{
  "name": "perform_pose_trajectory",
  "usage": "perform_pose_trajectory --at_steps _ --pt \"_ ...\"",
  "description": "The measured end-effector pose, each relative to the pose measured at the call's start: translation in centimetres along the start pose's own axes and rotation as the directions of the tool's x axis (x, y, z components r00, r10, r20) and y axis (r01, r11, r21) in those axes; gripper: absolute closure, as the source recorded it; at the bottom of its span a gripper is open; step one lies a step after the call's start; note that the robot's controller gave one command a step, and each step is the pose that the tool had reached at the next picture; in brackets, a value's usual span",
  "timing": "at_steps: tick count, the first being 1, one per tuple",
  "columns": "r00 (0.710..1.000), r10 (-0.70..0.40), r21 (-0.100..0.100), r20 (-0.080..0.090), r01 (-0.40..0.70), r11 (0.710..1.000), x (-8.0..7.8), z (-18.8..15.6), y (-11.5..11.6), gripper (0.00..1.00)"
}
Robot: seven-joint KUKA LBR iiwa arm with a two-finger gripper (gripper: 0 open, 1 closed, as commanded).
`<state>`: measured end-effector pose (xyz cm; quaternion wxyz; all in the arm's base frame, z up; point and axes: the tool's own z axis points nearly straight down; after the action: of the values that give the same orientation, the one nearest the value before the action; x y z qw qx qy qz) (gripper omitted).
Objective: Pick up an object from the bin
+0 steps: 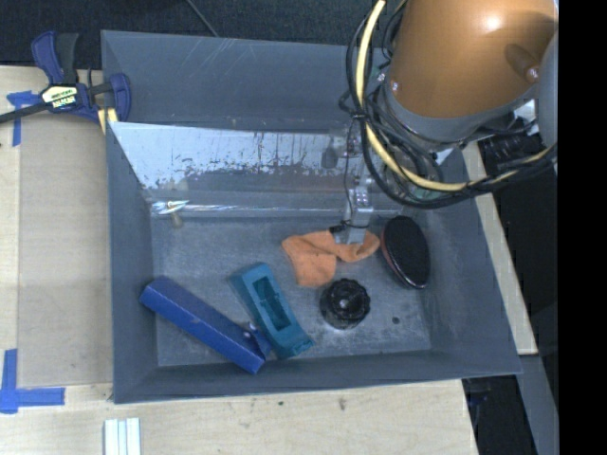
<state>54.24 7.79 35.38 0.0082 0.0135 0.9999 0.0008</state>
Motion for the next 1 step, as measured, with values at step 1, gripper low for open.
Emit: perform_pose_trajectory --at_steps 1 --pt "0.999 0.049 0.002 -0.012 -0.049 0.999 1.53 3.81 -3.21 0.00"
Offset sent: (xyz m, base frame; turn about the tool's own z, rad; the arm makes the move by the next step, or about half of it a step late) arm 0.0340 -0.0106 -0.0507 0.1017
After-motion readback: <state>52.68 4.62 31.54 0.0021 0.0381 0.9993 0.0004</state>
